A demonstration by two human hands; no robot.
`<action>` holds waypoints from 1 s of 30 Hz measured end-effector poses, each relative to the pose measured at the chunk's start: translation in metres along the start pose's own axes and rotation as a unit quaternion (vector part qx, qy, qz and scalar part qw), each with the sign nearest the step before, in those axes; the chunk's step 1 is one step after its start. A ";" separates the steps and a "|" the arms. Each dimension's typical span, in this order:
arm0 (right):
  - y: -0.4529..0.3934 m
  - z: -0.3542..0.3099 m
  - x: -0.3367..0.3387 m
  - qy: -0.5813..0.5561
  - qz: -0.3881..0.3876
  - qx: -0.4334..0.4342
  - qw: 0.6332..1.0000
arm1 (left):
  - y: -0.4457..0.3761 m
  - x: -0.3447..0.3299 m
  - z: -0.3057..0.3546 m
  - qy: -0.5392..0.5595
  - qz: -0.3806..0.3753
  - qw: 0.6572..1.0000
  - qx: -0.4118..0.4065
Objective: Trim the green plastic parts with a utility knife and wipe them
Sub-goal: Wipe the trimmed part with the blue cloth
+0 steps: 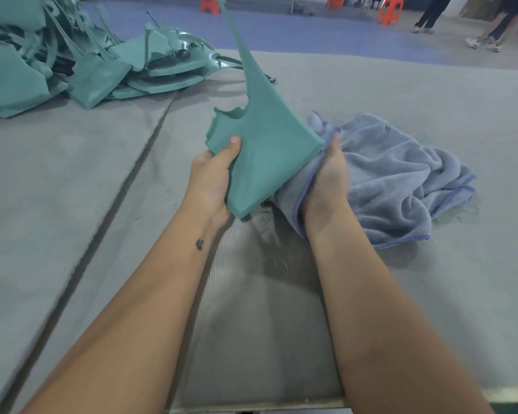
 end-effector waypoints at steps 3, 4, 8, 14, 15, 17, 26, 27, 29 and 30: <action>0.014 0.016 -0.024 0.038 -0.030 -0.024 0.999 | -0.003 0.004 -0.001 -0.100 0.035 0.994 -0.027; 0.016 0.015 -0.029 0.061 -0.035 -0.005 0.997 | -0.004 0.007 0.002 -0.149 0.055 0.986 -0.053; 0.024 0.008 -0.041 0.182 -0.047 0.102 0.977 | 0.003 0.004 0.019 -0.144 0.033 0.983 -0.112; 0.040 0.025 -0.071 0.598 -0.122 0.373 0.699 | 0.013 -0.016 0.023 0.161 -0.158 0.973 0.051; 0.041 0.026 -0.073 0.604 -0.136 0.401 0.675 | 0.012 -0.016 0.024 0.175 -0.163 0.969 0.063; 0.054 0.030 -0.080 0.591 -0.178 0.449 0.646 | 0.010 -0.014 0.023 0.183 -0.171 0.965 0.074; 0.041 0.047 -0.075 0.701 -0.148 0.407 0.566 | 0.003 -0.009 0.017 0.202 -0.189 0.955 0.108; 0.035 0.046 -0.070 0.717 -0.116 0.393 0.563 | 0.004 -0.010 0.016 0.203 -0.189 0.955 0.104; 0.032 0.044 -0.067 0.725 -0.087 0.385 0.565 | 0.002 -0.006 0.017 0.207 -0.170 0.960 0.085; 0.032 0.042 -0.067 0.711 -0.085 0.388 0.580 | 0.001 -0.004 0.017 0.203 -0.155 0.964 0.079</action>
Point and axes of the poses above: each hand's wrist, its own y-axis away from the middle knuckle, its own x-axis out of the back of the hand, z = x × y, the point moved 9 cm from there along -y, towards the middle knuckle, and after that the axes turned 13 degrees about z, right-handed, at the moved point
